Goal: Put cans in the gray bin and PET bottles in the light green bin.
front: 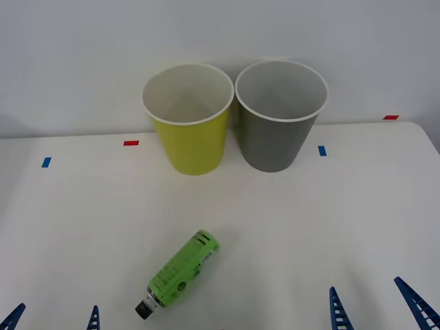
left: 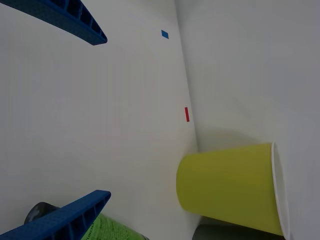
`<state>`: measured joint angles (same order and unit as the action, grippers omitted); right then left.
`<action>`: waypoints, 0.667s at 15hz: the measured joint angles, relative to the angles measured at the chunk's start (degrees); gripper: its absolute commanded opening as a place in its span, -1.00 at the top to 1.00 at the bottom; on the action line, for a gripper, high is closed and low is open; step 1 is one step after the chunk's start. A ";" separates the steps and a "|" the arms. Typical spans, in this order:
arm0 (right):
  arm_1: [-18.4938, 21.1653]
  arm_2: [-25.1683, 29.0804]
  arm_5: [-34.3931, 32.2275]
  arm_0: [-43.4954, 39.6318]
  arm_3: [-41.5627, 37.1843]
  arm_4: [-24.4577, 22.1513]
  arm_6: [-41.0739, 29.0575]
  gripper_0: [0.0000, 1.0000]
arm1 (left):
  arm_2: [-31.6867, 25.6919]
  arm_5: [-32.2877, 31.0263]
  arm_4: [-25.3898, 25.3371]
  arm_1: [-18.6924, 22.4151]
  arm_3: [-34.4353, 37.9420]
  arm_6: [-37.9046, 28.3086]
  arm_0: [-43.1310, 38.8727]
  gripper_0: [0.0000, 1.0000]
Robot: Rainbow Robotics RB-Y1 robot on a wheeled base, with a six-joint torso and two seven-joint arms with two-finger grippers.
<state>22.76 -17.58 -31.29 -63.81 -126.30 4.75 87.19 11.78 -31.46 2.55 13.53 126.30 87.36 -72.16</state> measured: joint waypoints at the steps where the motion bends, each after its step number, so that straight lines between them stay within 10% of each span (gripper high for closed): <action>1: 0.00 0.00 0.00 0.00 0.00 0.00 0.00 -1.00 | 0.00 0.00 0.00 0.00 0.00 0.00 0.00 -1.00; 10: 0.00 0.00 0.00 0.00 0.00 0.00 0.00 -1.00 | 0.00 0.00 0.00 0.00 0.00 0.00 0.00 -1.00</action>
<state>22.76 -17.58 -31.29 -63.81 -126.30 4.75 87.19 11.78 -31.46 2.55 13.54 126.30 87.36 -72.16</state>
